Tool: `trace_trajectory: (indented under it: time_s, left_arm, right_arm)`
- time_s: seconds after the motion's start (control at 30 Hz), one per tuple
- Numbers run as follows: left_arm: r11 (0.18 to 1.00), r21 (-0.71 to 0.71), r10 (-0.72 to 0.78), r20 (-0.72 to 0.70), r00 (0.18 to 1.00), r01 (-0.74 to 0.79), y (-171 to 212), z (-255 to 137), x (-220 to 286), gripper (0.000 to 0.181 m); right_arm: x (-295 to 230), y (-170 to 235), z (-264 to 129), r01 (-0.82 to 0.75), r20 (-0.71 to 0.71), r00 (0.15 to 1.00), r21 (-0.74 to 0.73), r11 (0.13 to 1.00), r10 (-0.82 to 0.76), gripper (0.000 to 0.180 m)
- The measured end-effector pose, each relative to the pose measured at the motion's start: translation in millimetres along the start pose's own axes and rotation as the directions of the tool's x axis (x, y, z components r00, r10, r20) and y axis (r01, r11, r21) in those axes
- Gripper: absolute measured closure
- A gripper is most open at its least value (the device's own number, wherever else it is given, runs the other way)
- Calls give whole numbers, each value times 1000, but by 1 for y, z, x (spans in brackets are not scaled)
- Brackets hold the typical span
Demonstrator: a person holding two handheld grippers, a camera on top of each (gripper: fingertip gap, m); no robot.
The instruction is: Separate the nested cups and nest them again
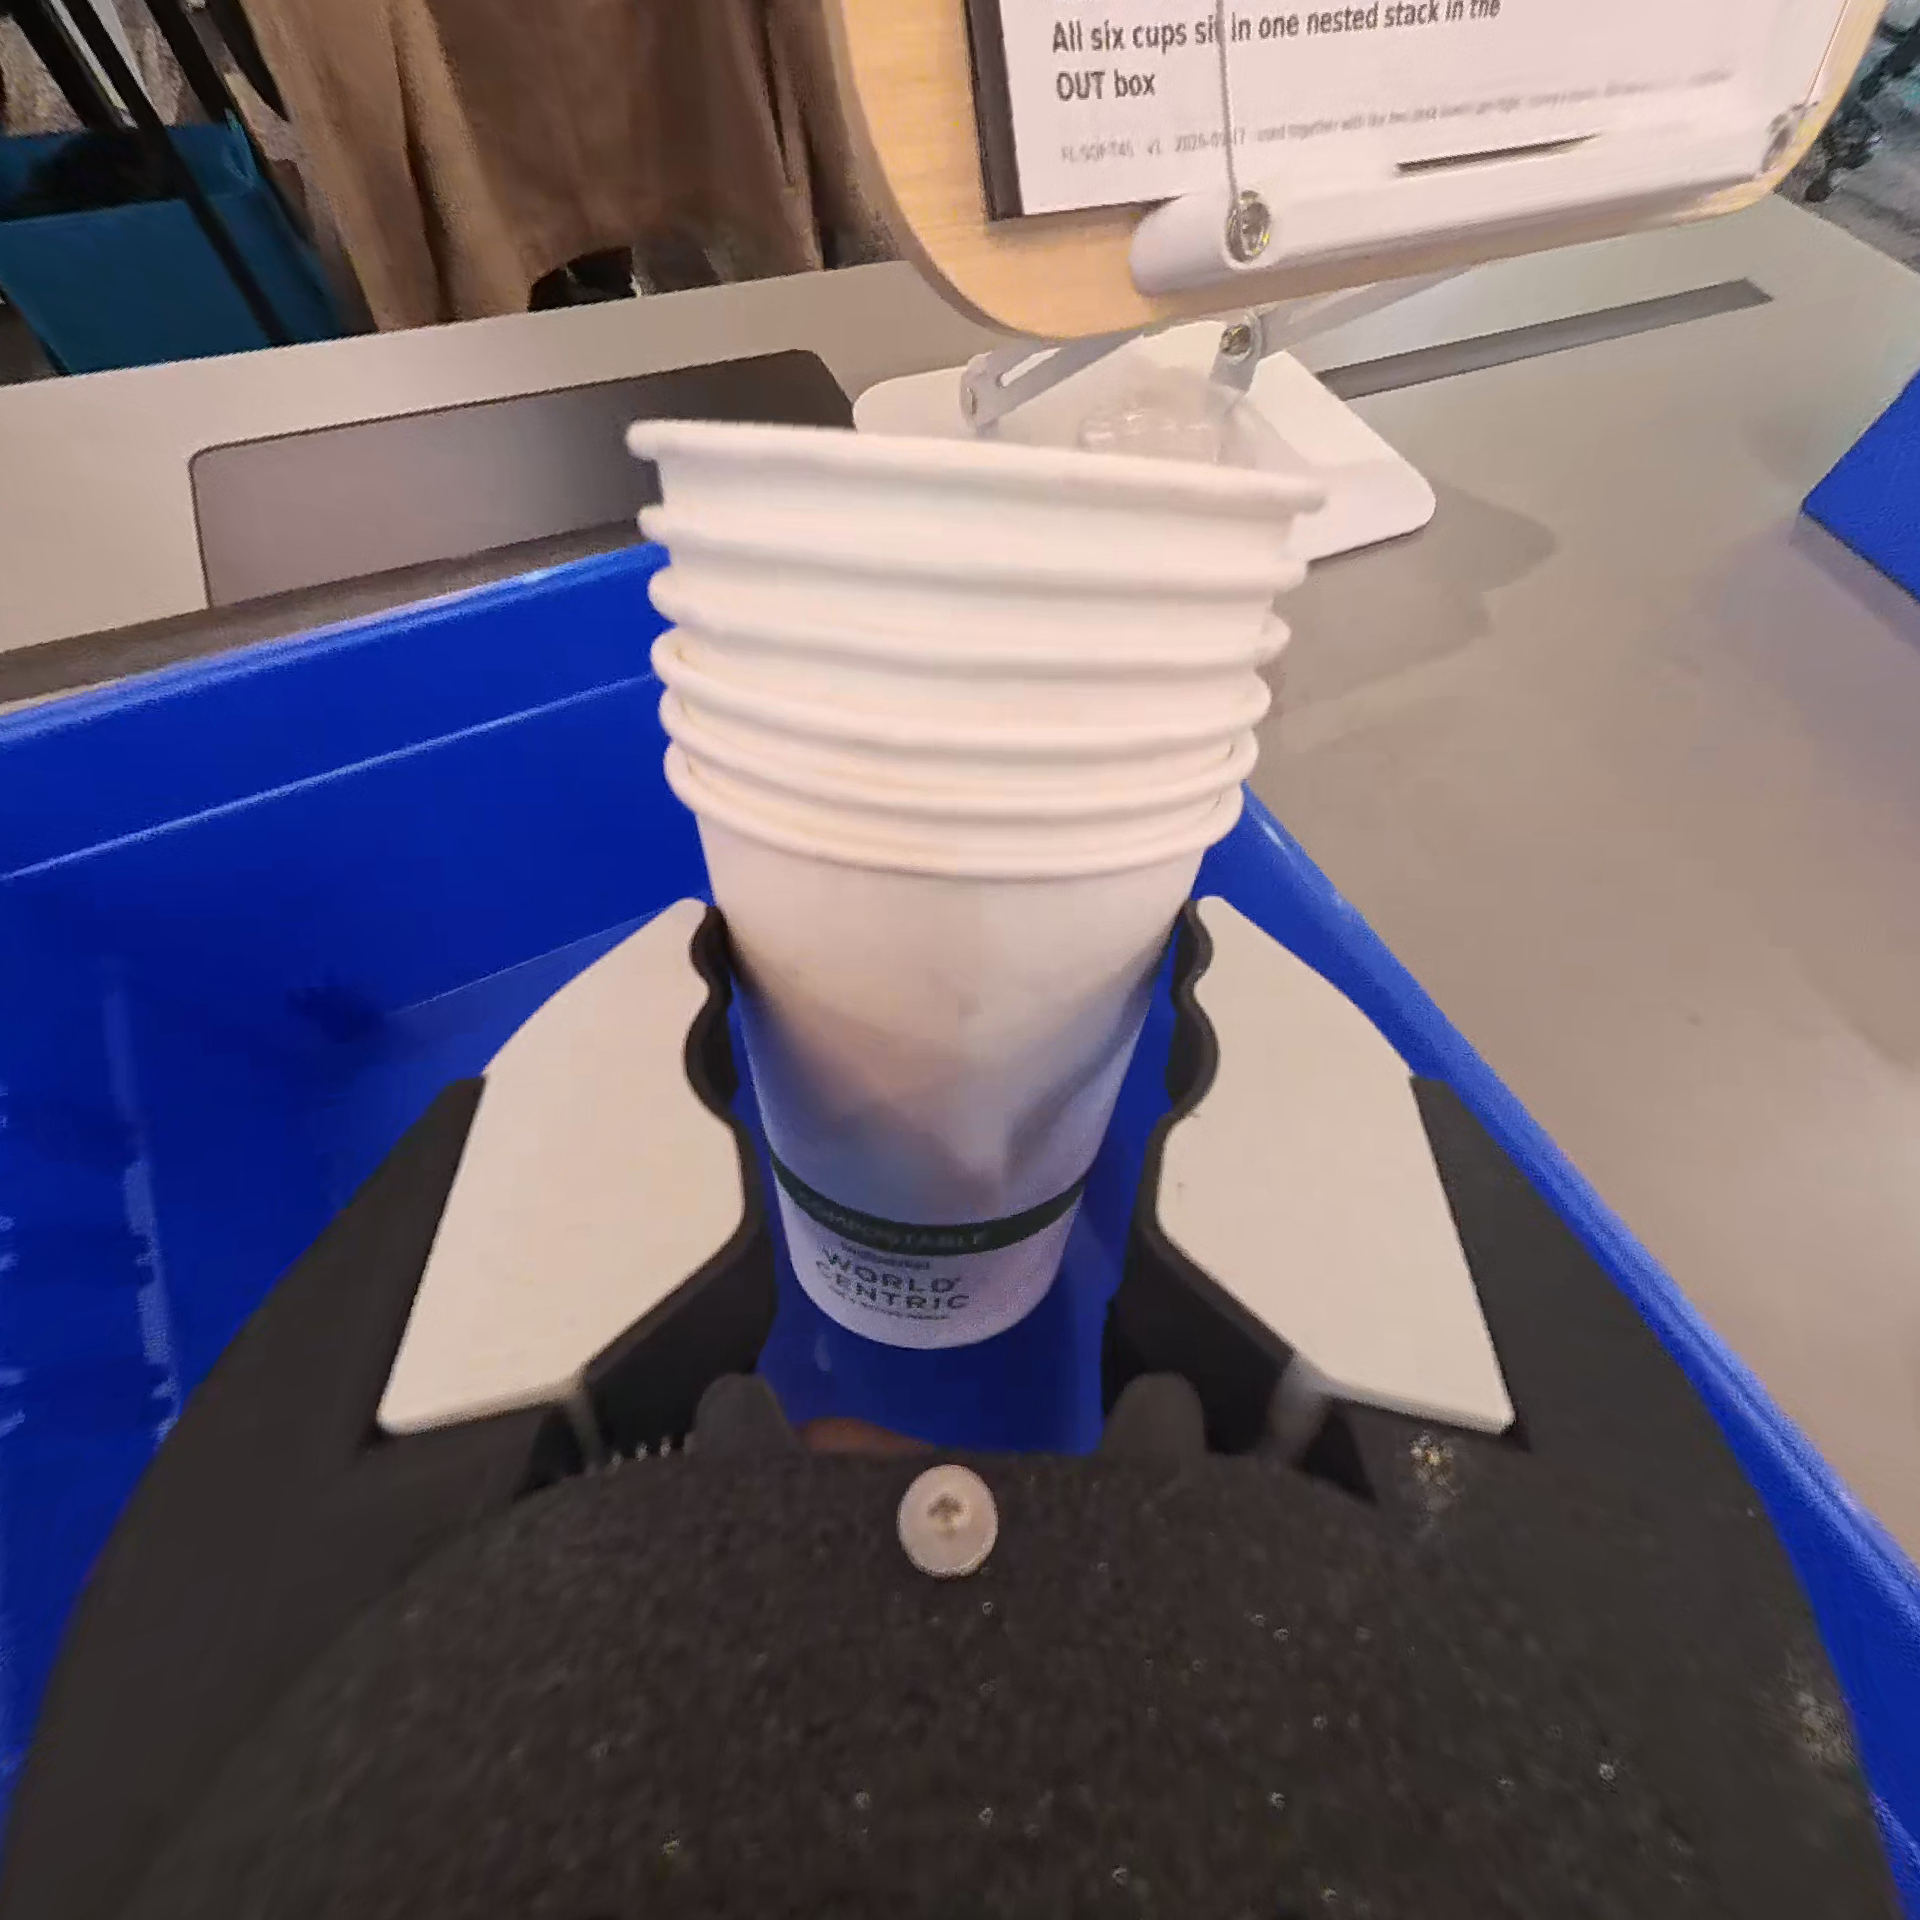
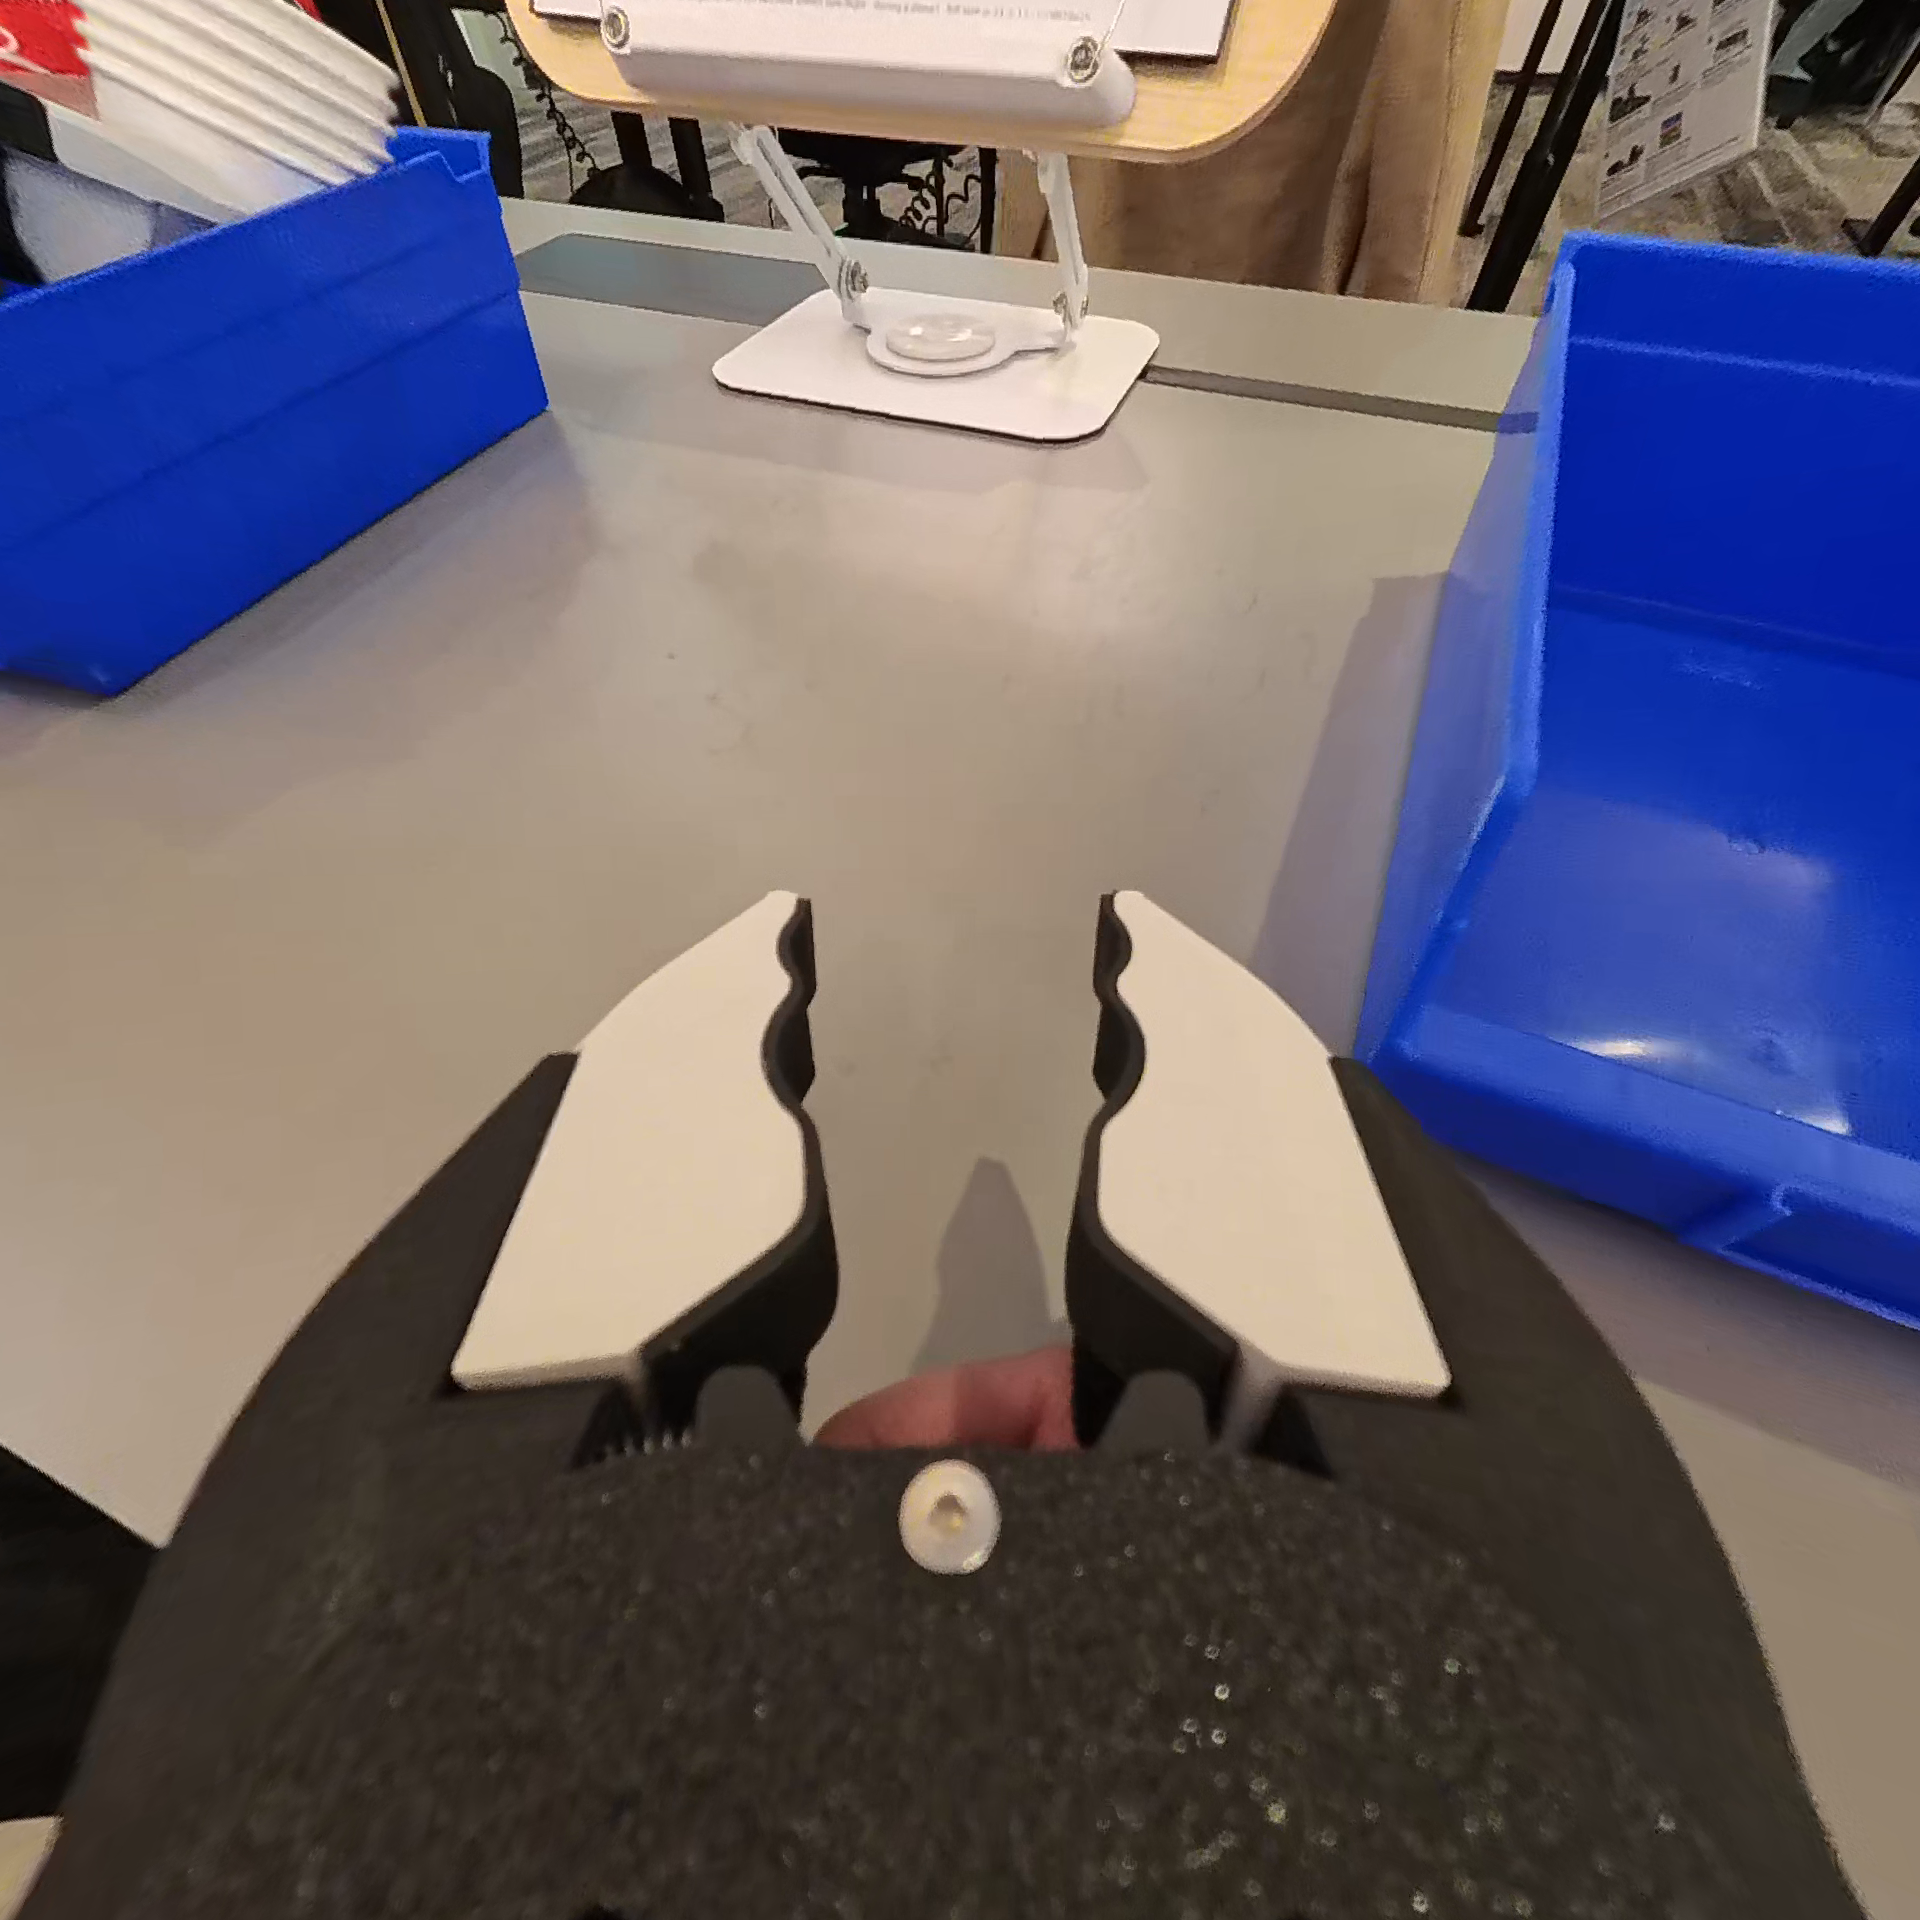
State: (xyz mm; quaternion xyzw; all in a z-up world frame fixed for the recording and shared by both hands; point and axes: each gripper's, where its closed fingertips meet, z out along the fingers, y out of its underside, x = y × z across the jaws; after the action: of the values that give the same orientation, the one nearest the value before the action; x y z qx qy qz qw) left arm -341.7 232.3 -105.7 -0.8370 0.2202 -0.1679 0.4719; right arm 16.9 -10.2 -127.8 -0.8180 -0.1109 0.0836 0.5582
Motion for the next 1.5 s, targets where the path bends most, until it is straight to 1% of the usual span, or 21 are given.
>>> trace_trajectory:
  time_s: [0.17,0.23,0.33,0.43,0.5,0.53,0.57,0.63,0.7,0.77,0.83,0.93,1.0,1.1,1.13,1.2,1.23,1.3,1.33,1.37,1.5]
  left_arm:
    - [1000,-17,0,-32,999,-1,1,-3,-1,100]
    - [1000,14,-25,-55,998,26,-2,-10,-1,101]
    - [988,136,-56,-143,988,76,-19,-41,11,102]
    - [947,294,-39,-285,958,126,-48,-87,41,102]
    - [911,382,14,-405,914,156,-66,-114,75,101]
    - [902,402,47,-457,888,159,-73,-123,94,101]
    - [901,408,83,-496,864,147,-77,-127,112,101]
    - [906,412,160,-544,824,97,-82,-127,148,101]
    - [911,410,221,-565,795,38,-84,-116,179,101]
    - [913,407,272,-580,768,-17,-83,-103,205,101]
    - [918,395,293,-605,741,-40,-82,-91,227,101]
    - [920,384,319,-630,708,-74,-79,-77,252,101]
    - [924,374,324,-642,695,-85,-77,-70,263,101]
    - [929,357,325,-658,680,-99,-73,-62,272,101]
    - [930,352,326,-661,676,-105,-72,-60,274,101]
    - [930,348,332,-656,678,-118,-70,-57,275,101]
    - [931,344,330,-657,678,-120,-69,-55,276,101]
    - [932,342,328,-663,673,-117,-70,-55,277,101]
    - [932,342,330,-661,674,-121,-70,-54,278,101]
    - [930,343,337,-656,675,-131,-69,-53,279,101]
    - [924,350,356,-651,671,-152,-66,-53,281,101]
  right_arm:
    - [2,3,0,9,-3,1000,-13,1000,-9,129]
    - [2,3,0,9,-1,1000,-15,1000,-9,129]
    - [3,-1,-1,24,-1,1000,-14,1000,-24,129]
    - [2,-15,-3,77,36,996,13,997,-78,132]
    - [-2,-32,-3,118,116,986,20,993,-120,135]
    - [-9,-44,-4,136,196,971,24,990,-138,133]
    - [-17,-59,-5,160,294,942,34,986,-163,134]
    - [-33,-98,-13,280,457,843,81,957,-285,135]
    - [-46,-143,-21,455,537,690,200,868,-485,145]
    - [-58,-178,-23,603,595,512,264,753,-619,147]
    - [-71,-204,-22,695,656,363,283,661,-662,146]
    - [-89,-228,-12,767,712,211,304,564,-670,150]
    - [-96,-227,-4,813,749,135,291,505,-649,155]
    - [-101,-215,6,856,795,60,271,441,-604,158]
    - [-102,-212,9,864,799,49,268,427,-599,159]
    - [-101,-209,13,875,805,31,265,405,-593,168]
    - [-101,-205,13,881,816,23,257,398,-578,167]
    - [-102,-200,13,881,829,14,255,399,-560,167]
    - [-102,-198,13,883,834,7,253,395,-552,173]
    - [-102,-197,14,885,836,2,254,391,-548,175]
    - [-103,-194,10,880,858,-13,254,402,-513,175]
